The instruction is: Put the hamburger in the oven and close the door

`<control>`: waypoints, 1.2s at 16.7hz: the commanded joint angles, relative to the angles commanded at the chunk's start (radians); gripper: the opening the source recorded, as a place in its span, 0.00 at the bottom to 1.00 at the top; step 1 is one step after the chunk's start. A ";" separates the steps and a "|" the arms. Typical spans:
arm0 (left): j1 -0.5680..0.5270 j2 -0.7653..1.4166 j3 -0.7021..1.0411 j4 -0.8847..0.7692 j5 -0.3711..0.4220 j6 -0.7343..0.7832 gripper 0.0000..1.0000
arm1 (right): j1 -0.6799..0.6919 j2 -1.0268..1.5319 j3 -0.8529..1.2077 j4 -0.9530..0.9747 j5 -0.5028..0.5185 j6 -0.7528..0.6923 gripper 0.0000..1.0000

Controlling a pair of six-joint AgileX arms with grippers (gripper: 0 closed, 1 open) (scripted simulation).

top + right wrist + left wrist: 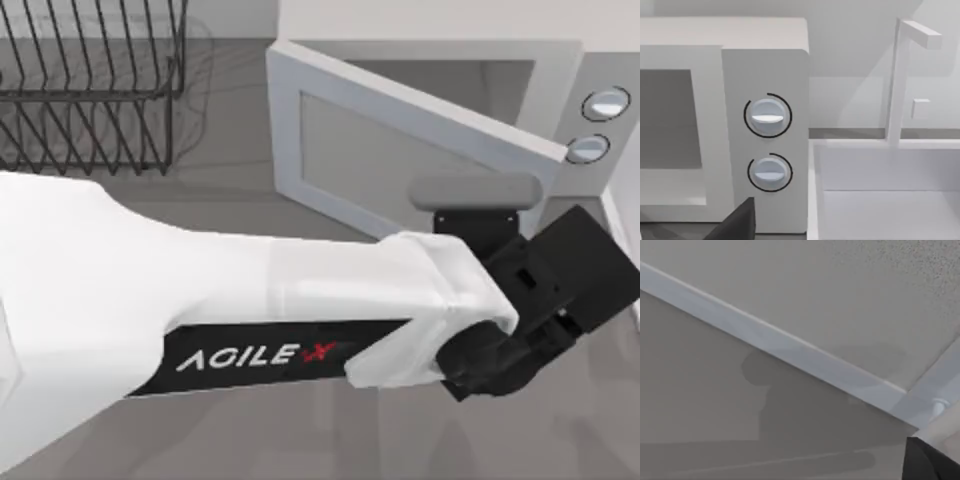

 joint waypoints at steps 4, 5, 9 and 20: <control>-0.039 0.129 0.200 -0.094 -0.021 -0.043 0.00 | 0.000 0.000 0.000 0.000 0.000 0.000 1.00; -0.045 0.154 0.237 -0.113 -0.025 -0.052 0.00 | 0.000 0.000 0.000 0.000 0.000 0.000 1.00; -0.055 0.192 0.289 -0.142 -0.031 -0.065 0.00 | 0.000 0.000 0.000 0.000 0.000 0.000 1.00; 0.118 0.348 0.499 -0.077 0.070 0.115 0.00 | 0.000 0.000 0.000 0.000 0.000 0.000 1.00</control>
